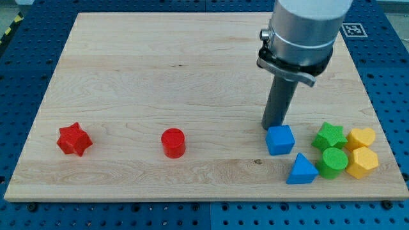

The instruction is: Push the blue cube above the blue triangle

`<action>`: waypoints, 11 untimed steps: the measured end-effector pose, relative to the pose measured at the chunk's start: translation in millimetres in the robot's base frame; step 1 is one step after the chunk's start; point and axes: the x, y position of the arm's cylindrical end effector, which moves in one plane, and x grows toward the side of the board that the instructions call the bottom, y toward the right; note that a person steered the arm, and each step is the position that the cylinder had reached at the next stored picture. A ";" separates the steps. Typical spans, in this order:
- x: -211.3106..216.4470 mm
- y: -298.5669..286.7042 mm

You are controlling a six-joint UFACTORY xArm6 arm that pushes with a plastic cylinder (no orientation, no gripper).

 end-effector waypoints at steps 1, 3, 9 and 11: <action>11.2 -20.6; 66.8 -12.8; 16.8 -22.5; 26.4 3.7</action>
